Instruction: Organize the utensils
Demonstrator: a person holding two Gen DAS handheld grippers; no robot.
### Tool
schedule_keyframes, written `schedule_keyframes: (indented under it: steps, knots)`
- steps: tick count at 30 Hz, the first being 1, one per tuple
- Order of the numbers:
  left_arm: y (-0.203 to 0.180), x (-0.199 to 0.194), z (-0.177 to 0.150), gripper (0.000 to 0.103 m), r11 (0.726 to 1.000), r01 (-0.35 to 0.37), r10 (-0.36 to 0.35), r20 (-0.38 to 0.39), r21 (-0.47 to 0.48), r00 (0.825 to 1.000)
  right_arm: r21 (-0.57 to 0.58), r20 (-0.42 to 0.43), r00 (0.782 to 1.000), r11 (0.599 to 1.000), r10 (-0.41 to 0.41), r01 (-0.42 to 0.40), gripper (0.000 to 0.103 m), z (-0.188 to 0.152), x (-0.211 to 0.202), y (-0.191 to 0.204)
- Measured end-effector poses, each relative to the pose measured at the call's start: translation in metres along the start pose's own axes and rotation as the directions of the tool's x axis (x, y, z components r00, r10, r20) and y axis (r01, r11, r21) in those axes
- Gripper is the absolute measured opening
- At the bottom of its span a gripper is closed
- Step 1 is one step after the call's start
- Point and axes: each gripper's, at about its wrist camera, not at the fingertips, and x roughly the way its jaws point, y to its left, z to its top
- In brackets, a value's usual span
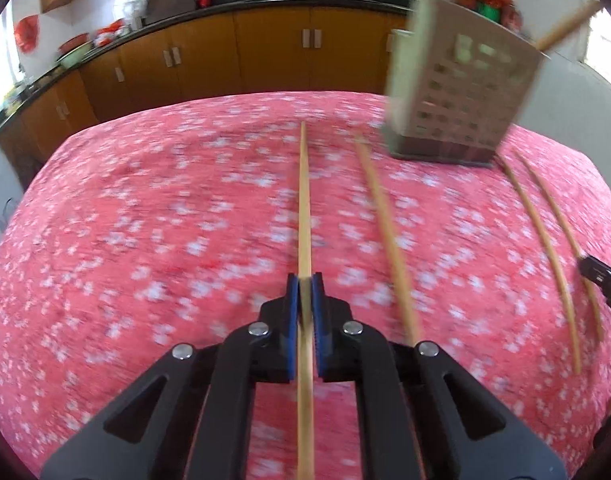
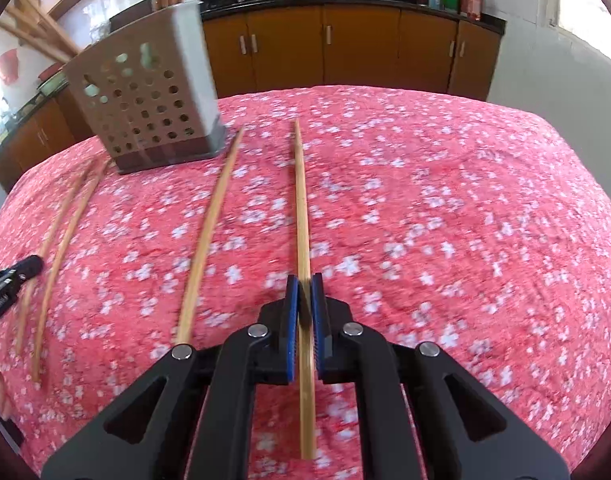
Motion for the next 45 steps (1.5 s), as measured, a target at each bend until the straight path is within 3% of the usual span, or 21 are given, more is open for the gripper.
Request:
schedule_keyframes:
  steps: [5, 13, 45]
  knots:
    - [0.026, 0.002, 0.003, 0.013, 0.999, -0.030, 0.030, 0.015, -0.027, 0.999, 0.035, 0.022, 1.000, 0.999, -0.020, 0.019, 0.008, 0.002, 0.002, -0.015]
    - [0.034, 0.002, 0.000, 0.013, 0.998, -0.002, 0.003, 0.017, -0.055, 1.000, 0.030, 0.032, 0.999, 0.999, -0.021, 0.020, 0.008, 0.000, 0.003, -0.014]
    - [0.031, -0.001, 0.000, 0.013, 0.997, 0.020, -0.018, 0.019, -0.078, 1.000, 0.031, 0.030, 0.999, 0.999, -0.024, 0.023, 0.009, 0.001, 0.003, -0.010]
